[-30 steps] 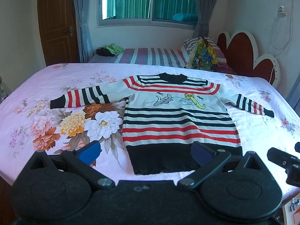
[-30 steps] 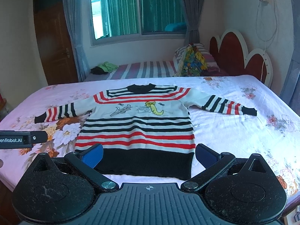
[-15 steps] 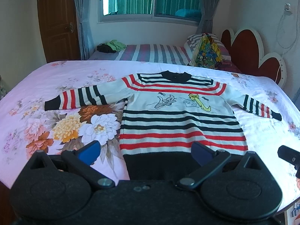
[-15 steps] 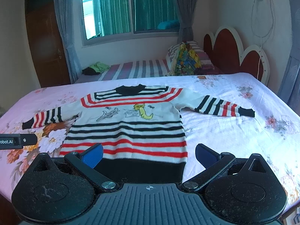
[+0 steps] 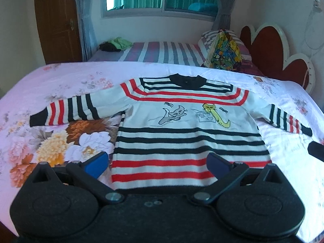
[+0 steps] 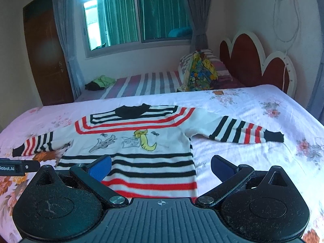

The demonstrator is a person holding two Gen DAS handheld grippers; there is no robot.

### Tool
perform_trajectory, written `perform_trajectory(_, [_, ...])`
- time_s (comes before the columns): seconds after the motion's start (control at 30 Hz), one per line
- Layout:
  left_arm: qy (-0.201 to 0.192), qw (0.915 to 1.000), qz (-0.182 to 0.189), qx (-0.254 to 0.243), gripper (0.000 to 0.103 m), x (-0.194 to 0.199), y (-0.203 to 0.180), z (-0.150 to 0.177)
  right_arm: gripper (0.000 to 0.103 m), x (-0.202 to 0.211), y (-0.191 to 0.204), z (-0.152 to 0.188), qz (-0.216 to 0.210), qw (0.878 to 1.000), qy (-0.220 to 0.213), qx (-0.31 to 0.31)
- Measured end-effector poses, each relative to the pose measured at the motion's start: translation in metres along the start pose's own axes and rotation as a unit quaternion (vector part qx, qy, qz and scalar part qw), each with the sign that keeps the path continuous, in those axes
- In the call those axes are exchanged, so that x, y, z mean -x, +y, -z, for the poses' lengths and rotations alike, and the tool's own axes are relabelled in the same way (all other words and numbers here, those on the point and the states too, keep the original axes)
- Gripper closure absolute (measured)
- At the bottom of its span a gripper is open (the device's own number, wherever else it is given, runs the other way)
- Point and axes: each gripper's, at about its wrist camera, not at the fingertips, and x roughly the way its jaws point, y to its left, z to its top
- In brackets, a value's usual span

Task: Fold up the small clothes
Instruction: 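Move the right tool to the sleeve cuff nearest it and grasp it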

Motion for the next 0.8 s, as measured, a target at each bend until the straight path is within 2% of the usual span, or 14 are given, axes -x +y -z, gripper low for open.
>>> perform_trajectory(0.23, [0.005,0.9998,-0.015,0.008,0.001,-0.038,-0.012,-0.022,0.0,-0.044,-0.02,-0.017,-0.002,1.0,0.006,0.019])
perform_trajectory(0.57, [0.026,0.9991,-0.034,0.005,0.001,-0.092,-0.045,-0.043,0.002,-0.108,-0.073,-0.034,-0.001,1.0,0.021,-0.006])
perform_trajectory(0.63, [0.029,0.9989,-0.037,0.003,0.001,-0.1,-0.052,-0.047,0.036,-0.118,-0.083,-0.036,0.005,1.0,0.028,-0.008])
perform_trajectory(0.67, [0.03,0.9988,-0.038,0.002,0.001,-0.104,-0.056,-0.049,0.039,-0.126,-0.09,-0.036,0.009,0.999,0.037,-0.015])
perform_trajectory(0.8, [0.035,0.9986,-0.038,-0.002,0.001,-0.119,-0.068,-0.057,0.039,-0.149,-0.121,-0.036,0.008,0.997,0.057,-0.048])
